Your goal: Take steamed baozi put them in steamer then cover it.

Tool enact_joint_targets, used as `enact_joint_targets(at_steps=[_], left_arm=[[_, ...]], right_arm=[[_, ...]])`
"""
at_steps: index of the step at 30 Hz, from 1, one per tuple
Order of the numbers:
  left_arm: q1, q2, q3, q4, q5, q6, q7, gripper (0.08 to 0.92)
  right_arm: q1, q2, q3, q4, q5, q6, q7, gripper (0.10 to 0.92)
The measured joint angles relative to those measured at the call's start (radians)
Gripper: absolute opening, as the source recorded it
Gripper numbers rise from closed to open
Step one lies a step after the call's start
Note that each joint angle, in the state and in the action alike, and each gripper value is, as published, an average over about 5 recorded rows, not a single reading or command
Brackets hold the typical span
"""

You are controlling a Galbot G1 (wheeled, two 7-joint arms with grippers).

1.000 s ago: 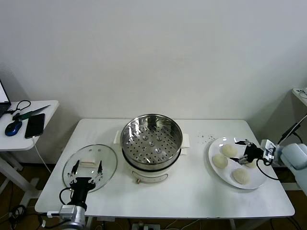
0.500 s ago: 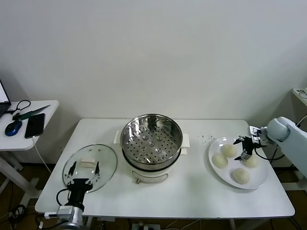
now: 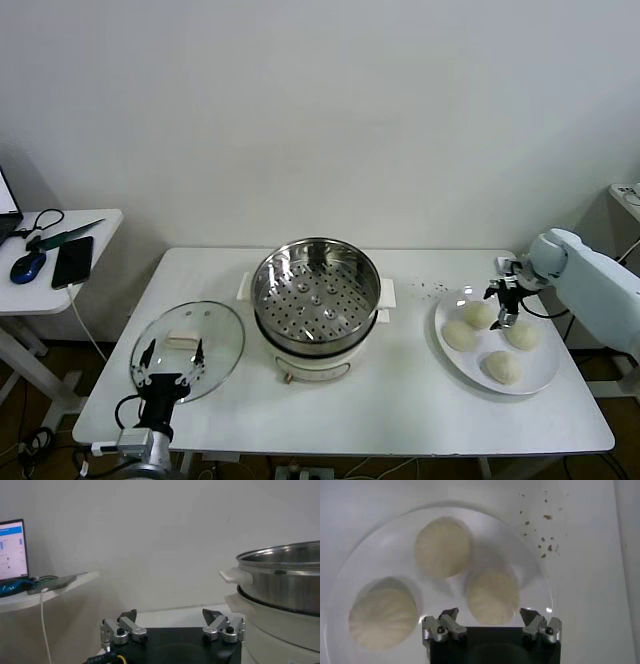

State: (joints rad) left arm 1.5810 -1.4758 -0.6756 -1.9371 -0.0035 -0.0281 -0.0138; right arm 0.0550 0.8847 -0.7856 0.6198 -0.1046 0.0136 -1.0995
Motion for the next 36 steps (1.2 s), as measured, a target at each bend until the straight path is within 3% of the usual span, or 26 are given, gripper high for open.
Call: enact_joint_targets(at_steps=[12,20,36], left_arm=[[0.000,-0.003,0.003,0.015,0.007,-0.002,-0.001,0.823],[0.003,-0.003,0.000,0.015,0.007,-0.003,-0.002,0.823],[0.013,-0.003,-0.005,0.012,0.007,-0.007,-0.004,0.823]], right_arm=[[0.008,0.075,0.004,-0.095,-0.052,0.040,-0.019,0.819],[0.013,0.092,0.008,-0.118,-0.069,0.054,-0.032,0.735],[0.032,0.078,0.006,-0.094,-0.069,0.084,-0.064,0.704]])
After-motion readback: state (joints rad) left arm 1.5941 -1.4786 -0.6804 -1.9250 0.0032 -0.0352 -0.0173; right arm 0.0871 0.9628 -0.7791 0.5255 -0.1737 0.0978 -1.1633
